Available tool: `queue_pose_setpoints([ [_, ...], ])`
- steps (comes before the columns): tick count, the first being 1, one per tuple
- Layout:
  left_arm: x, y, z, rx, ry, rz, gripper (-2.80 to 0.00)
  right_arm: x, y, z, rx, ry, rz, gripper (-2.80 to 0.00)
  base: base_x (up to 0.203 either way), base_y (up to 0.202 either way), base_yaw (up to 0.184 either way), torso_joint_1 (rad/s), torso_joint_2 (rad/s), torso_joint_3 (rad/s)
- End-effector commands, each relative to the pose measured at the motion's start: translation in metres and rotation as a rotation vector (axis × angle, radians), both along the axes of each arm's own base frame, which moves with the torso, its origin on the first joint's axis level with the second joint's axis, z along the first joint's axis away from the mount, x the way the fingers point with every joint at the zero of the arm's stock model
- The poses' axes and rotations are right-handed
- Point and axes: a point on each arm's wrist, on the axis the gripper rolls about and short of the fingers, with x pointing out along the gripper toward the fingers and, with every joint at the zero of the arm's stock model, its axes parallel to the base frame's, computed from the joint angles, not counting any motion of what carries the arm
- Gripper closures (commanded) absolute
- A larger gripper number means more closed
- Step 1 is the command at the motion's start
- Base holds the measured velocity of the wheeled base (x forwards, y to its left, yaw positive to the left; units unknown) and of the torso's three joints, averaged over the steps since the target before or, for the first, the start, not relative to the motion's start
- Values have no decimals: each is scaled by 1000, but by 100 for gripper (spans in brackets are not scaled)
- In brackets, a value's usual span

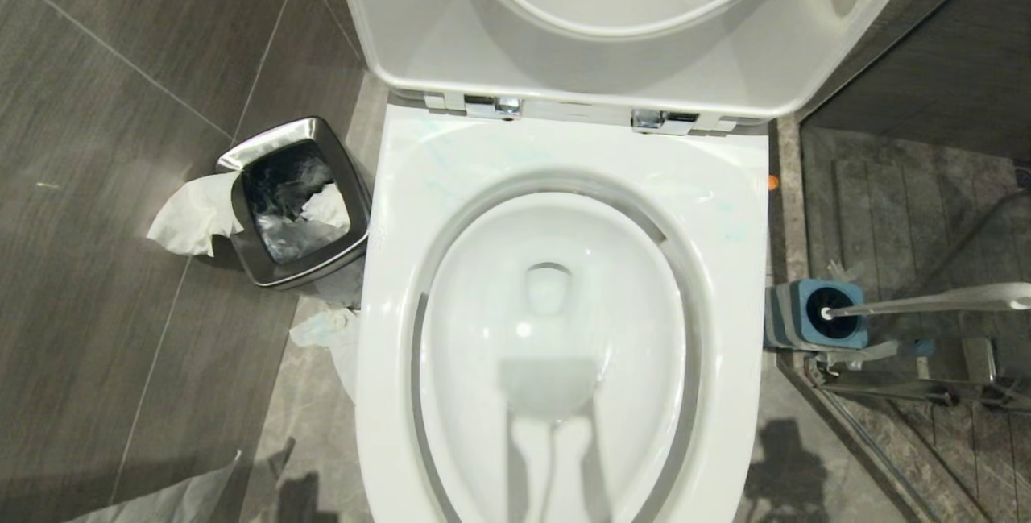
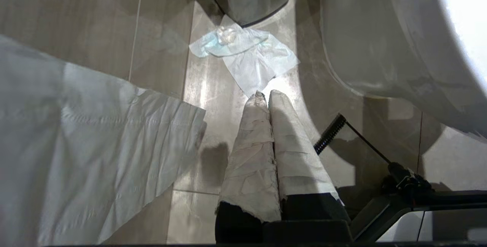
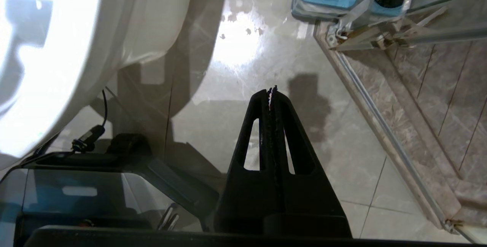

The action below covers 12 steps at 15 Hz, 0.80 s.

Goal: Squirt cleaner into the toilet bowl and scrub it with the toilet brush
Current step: Pour in the cleaning agent

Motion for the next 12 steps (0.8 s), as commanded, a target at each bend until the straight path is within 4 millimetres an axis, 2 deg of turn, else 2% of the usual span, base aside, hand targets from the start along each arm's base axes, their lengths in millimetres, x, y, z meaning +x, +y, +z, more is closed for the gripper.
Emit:
queue_pose_setpoints([
  [1, 0, 0, 0, -3, 2, 0, 0, 0, 0, -3, 1, 10, 1, 0, 0, 0, 0, 2, -5, -188],
  [3, 0, 0, 0, -4, 2, 2, 0, 3, 0, -5, 1, 37, 5, 0, 0, 0, 0, 2, 3, -178],
  [6, 0, 0, 0, -4, -6, 2, 0, 24, 0, 0, 9, 179, 5, 0, 0, 0, 0, 4, 2, -57],
  [9, 0, 0, 0, -4, -9, 2, 0, 65, 1, 7, 12, 349, 5, 0, 0, 0, 0, 0, 0, 0],
  [12, 0, 0, 0, -4, -7, 2, 0, 124, 2, 7, 17, 380, 13, 0, 0, 0, 0, 0, 0, 0],
])
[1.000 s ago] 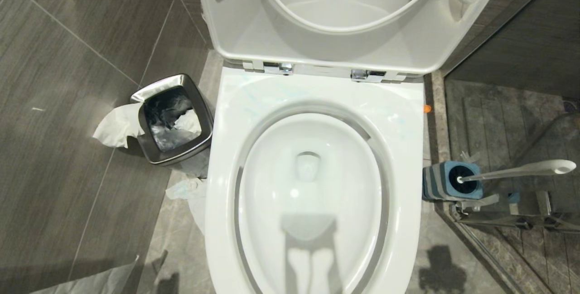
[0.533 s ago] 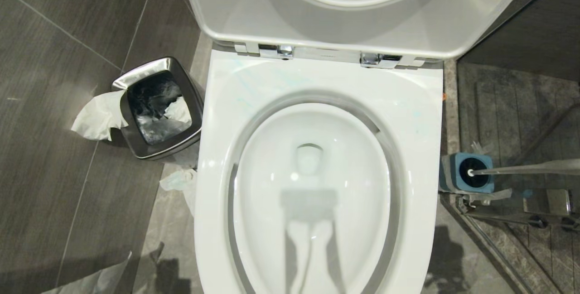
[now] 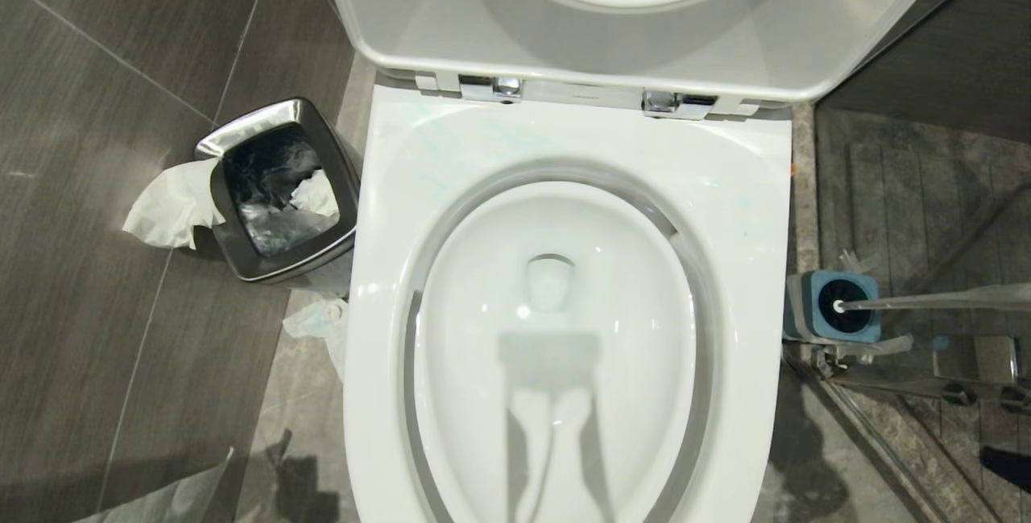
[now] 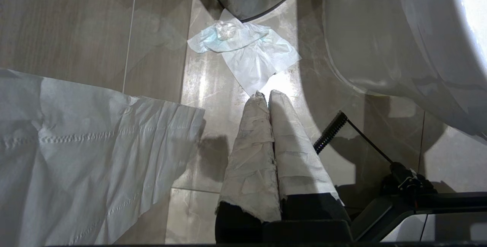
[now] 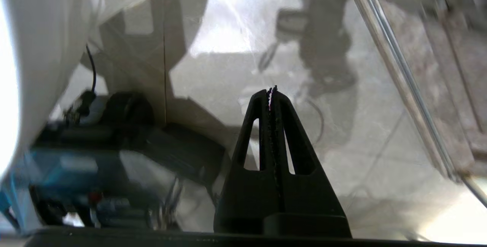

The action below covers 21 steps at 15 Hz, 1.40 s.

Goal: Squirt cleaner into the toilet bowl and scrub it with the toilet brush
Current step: Pour in the cleaning agent

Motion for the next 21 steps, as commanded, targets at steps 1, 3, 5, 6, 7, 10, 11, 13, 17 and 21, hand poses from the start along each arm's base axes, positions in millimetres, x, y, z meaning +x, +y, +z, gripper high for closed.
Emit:
queue_pose_setpoints([
  [1, 0, 0, 0, 1, 1, 0, 0, 48, 1, -10, 2, 34, 4, 0, 0, 0, 0, 0, 0, 0],
  [3, 0, 0, 0, 1, 1, 0, 0, 78, 2, -16, 16, -92, 27, 0, 0, 0, 0, 0, 0, 0],
  [5, 0, 0, 0, 1, 3, 0, 0, 95, 3, -23, 32, -185, 59, 0, 0, 0, 0, 0, 0, 0],
  [6, 0, 0, 0, 1, 1, 0, 0, 103, 3, -26, 34, -229, 66, 0, 0, 0, 0, 0, 0, 0],
  [7, 0, 0, 0, 1, 2, 0, 0, 110, 3, -28, 33, -275, 70, 0, 0, 0, 0, 0, 0, 0],
  [10, 0, 0, -1, 1, 3, 0, 0, 128, 3, -40, 1, -370, 84, 0, 0, 0, 0, 0, 0, 0],
  [11, 0, 0, 0, 1, 1, 0, 0, 134, 3, -46, -10, -380, 85, 0, 0, 0, 0, 0, 0, 0],
  [13, 0, 0, 0, 1, 1, 0, 0, 147, 2, -59, -33, -393, 79, 0, 0, 0, 0, 0, 0, 0],
  [17, 0, 0, 0, 1, 1, 0, 0, 169, -7, -76, -70, -444, 33, 0, 0, 0, 0, 0, 0, 0],
  [21, 0, 0, 0, 1, 1, 0, 0, 178, -11, -91, -62, -438, 16, 0, 0, 0, 0, 0, 0, 0],
])
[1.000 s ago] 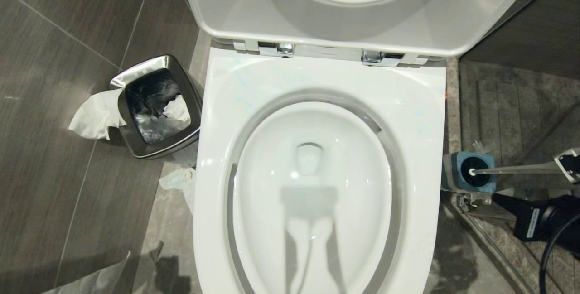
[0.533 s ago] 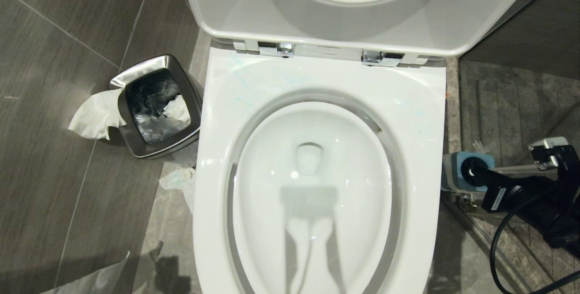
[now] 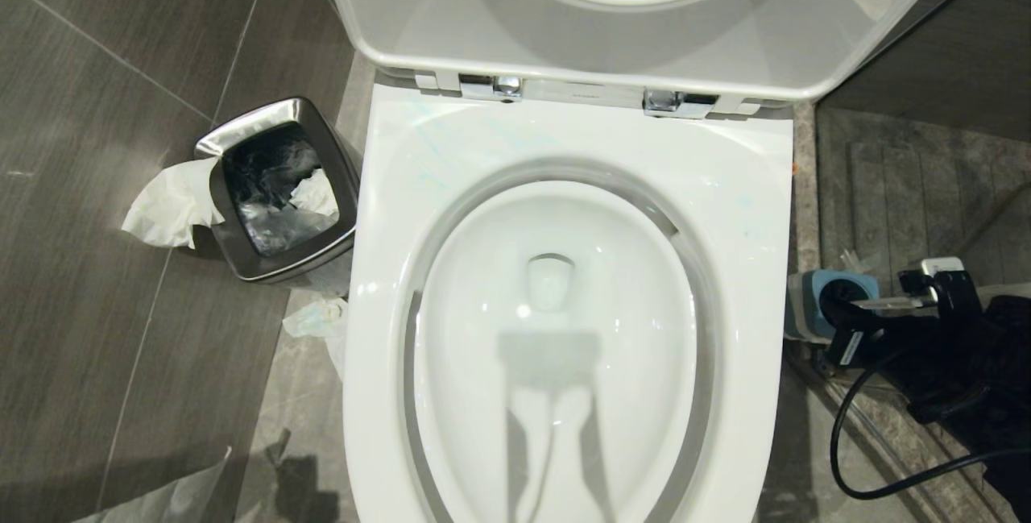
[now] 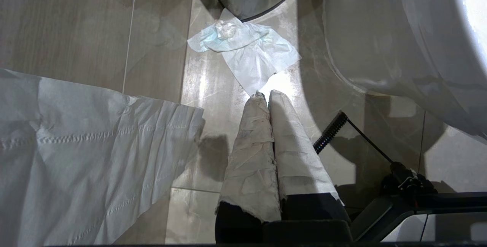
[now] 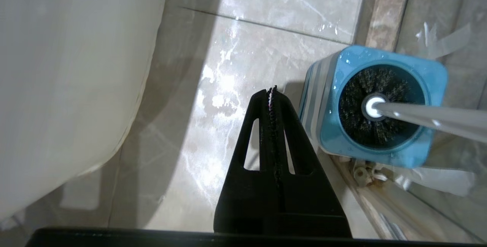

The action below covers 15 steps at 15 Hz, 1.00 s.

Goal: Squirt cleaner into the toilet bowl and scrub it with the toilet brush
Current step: Pour in the cleaning agent

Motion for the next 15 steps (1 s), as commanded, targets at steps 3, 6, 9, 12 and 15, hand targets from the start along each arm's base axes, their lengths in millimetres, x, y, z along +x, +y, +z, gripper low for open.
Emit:
queue_pose_setpoints([
  [3, 0, 0, 0, 0, 1, 0, 0, 21, -5, -24, 2, 39, -17, 0, 0, 0, 0, 0, 0, 0],
  [6, 0, 0, 0, 0, 1, 0, 0, 29, -9, -26, 6, 30, -33, 0, 0, 0, 0, 0, 0, 0],
  [9, 0, 0, 0, 0, 2, 0, 0, 27, -3, -34, 18, 68, -13, 0, 0, 0, 0, 0, 0, 0],
  [12, 0, 0, 0, 0, 1, 0, 0, 42, -2, -36, 15, 44, -2, 0, 0, 0, 0, 0, 0, 0],
  [15, 0, 0, 0, 0, 1, 0, 0, 51, 0, -35, 12, 22, 8, 0, 0, 0, 0, 0, 0, 0],
])
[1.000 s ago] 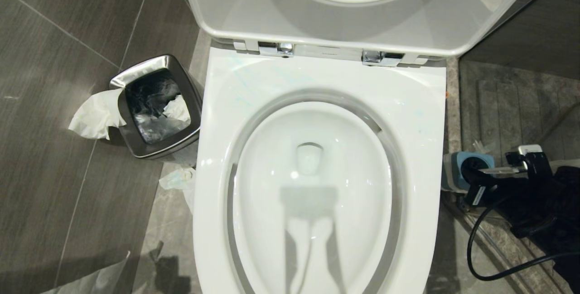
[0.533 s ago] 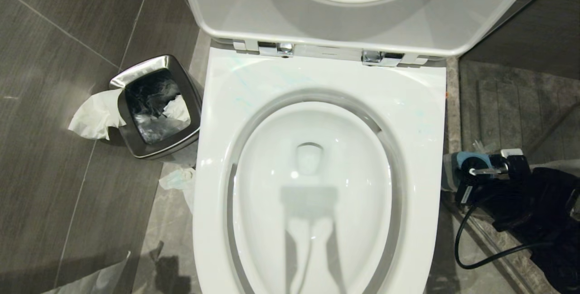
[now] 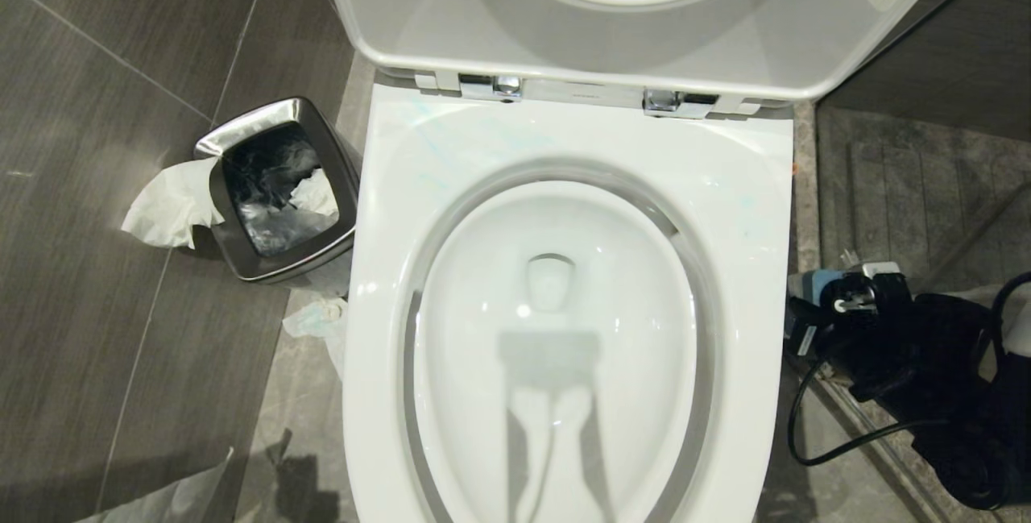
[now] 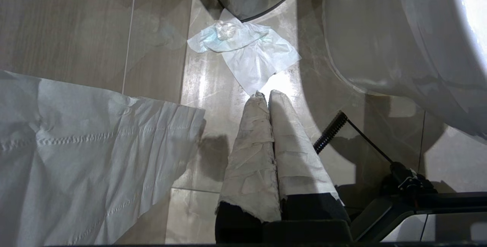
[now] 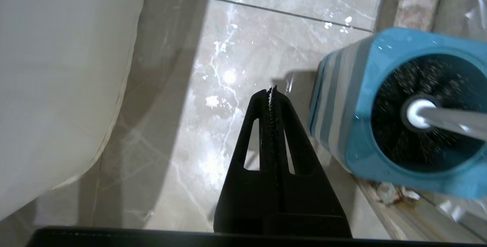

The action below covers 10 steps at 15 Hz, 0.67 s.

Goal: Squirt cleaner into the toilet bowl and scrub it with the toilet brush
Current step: Pour in the cleaning agent

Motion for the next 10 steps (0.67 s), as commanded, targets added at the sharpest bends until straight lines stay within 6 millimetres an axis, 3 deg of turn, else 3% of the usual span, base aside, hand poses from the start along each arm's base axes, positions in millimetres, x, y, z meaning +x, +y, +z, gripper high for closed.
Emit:
queue_pose_setpoints([
  [1, 0, 0, 0, 0, 1, 0, 0, 4, 1, 1, -1, -17, 4, 0, 0, 0, 0, 0, 0, 0],
  [7, 0, 0, 0, 0, 1, 0, 0, 17, 1, 12, -7, -85, 9, 0, 0, 0, 0, 0, -7, 0],
  [8, 0, 0, 0, 0, 1, 0, 0, 19, 2, 12, -9, -89, 12, -280, 0, 0, 0, 0, 0, 0],
  [10, 0, 0, 0, 0, 2, 0, 0, 24, 7, 15, -8, -109, 28, -280, 0, 0, 0, 0, 0, 0],
])
